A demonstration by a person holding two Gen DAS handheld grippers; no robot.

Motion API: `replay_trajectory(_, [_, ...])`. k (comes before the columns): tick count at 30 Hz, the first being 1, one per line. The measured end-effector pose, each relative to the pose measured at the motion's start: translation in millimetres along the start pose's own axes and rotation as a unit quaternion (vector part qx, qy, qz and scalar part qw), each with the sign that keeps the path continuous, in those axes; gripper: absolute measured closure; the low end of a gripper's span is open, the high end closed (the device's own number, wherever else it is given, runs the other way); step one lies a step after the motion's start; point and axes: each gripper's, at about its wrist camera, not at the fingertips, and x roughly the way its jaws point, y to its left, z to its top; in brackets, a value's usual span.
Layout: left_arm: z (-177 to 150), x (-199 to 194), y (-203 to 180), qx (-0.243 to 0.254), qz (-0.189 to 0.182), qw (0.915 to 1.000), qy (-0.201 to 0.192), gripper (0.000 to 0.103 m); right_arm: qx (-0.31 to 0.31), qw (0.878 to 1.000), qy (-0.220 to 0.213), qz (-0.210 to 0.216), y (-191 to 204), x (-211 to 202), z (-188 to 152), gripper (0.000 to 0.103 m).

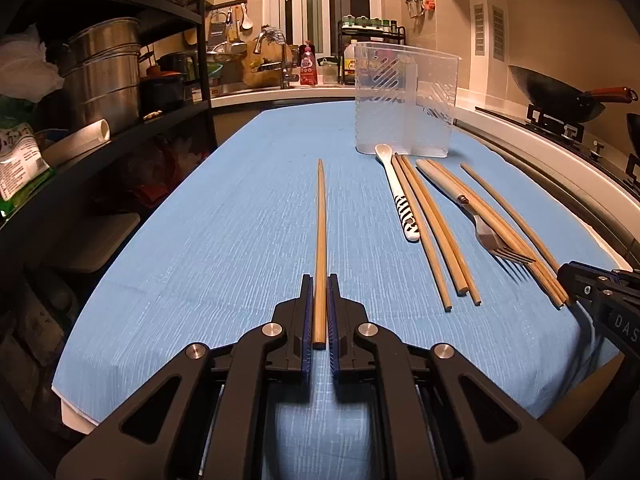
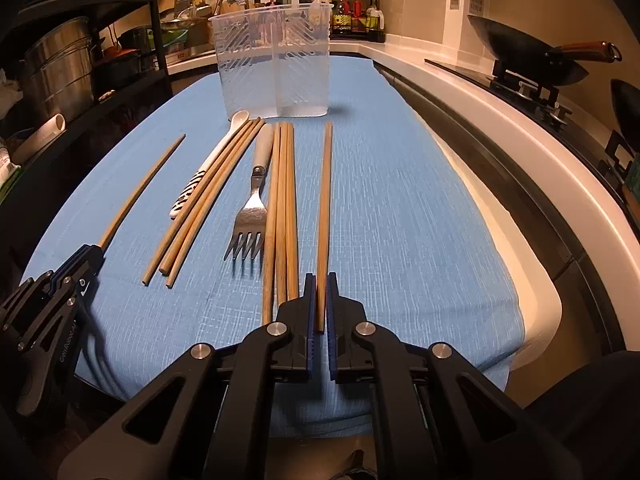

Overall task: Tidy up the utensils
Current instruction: 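Lift both held chopsticks and carry them over the clear container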

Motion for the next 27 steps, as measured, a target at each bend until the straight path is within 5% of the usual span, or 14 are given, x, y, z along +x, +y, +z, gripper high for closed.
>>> replay_trajectory(7, [1, -5, 0, -0.002, -0.002, 1.0, -0.006, 0.097, -0.001, 0.999, -0.033, -0.005, -2, -14, 2, 0.098])
replay_trajectory(17, [32, -56, 12, -0.008, -0.007, 0.9956, -0.094, 0.097, 0.016, 0.993, -0.114, -0.005, -14, -62, 13, 0.099])
replay_trajectory(27, [87, -86, 7, -0.007, -0.014, 0.9898, -0.142, 0.097, -0.002, 0.988, -0.157, -0.011, -20, -100, 63, 0.099])
